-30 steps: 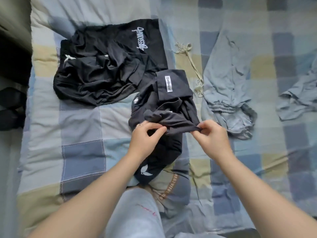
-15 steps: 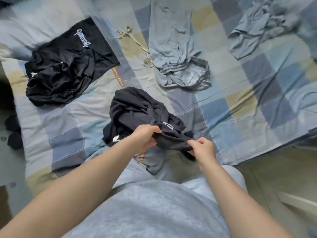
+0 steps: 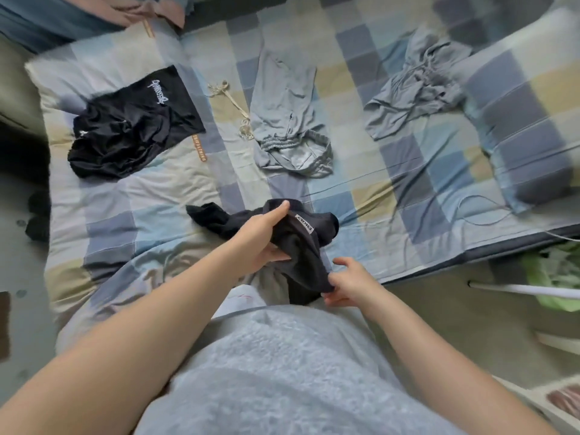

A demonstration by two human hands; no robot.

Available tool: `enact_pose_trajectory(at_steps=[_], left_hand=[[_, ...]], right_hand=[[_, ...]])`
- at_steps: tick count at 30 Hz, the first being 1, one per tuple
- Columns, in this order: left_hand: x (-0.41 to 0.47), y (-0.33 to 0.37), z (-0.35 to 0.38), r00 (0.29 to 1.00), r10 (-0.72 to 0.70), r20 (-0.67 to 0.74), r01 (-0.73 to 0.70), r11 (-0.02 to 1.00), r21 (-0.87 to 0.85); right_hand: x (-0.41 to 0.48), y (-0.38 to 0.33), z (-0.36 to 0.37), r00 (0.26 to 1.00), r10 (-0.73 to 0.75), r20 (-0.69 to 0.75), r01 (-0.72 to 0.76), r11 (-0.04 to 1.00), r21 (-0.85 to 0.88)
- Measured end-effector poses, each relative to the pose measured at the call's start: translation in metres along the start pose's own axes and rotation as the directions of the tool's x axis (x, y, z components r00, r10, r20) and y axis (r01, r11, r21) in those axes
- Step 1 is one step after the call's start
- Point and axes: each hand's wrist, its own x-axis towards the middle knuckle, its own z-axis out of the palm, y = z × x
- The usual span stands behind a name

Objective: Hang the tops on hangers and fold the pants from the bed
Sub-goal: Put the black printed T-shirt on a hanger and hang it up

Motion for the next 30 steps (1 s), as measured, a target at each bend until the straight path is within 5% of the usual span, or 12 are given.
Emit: enact_pose_trajectory(at_steps=[3,6,8,10,13,22,26,30], left_hand=[[-0.046,0.011,-0.011,0.995,0.065,0.075,-0.062,0.997,-0.034],[-0.082,0.021,-0.036,0.974,0.195,0.115,-0.189,0.980,-0.061],[-0.104,0.025,-0.053,0.952,0.272,0.138,-0.263,0.962,-0.076],[-0.126,0.030,-0.070,0.925,0.342,0.168,-0.337,0.940,-0.053],[-0.159,0.040,-0.096,0.881,0.432,0.195,-0.437,0.899,-0.016],[-0.212,0.047,-0.176,0.735,0.678,-0.012,-0.676,0.733,0.075],[-0.209,0.044,-0.186,0.584,0.811,-0.045,-0.748,0.558,0.359],[-0.196,0.045,-0.170,0.462,0.881,-0.100,-0.655,0.415,0.631]], right_hand=[[-0.032,-0.011,-0.003,0.998,-0.040,0.046,0.048,0.978,-0.205],[-0.047,-0.031,0.008,0.949,-0.310,-0.047,0.266,0.875,-0.404],[-0.059,-0.050,0.024,0.855,-0.514,-0.063,0.420,0.760,-0.495],[-0.076,-0.063,0.048,0.758,-0.648,0.074,0.557,0.584,-0.591],[-0.099,-0.079,0.093,0.662,-0.699,0.273,0.656,0.362,-0.662],[-0.123,-0.097,0.164,0.394,-0.915,0.085,0.741,0.262,-0.618],[-0.132,-0.114,0.162,0.421,-0.906,0.031,0.834,0.374,-0.405],[-0.151,-0.128,0.157,0.461,-0.881,0.104,0.882,0.441,-0.168]])
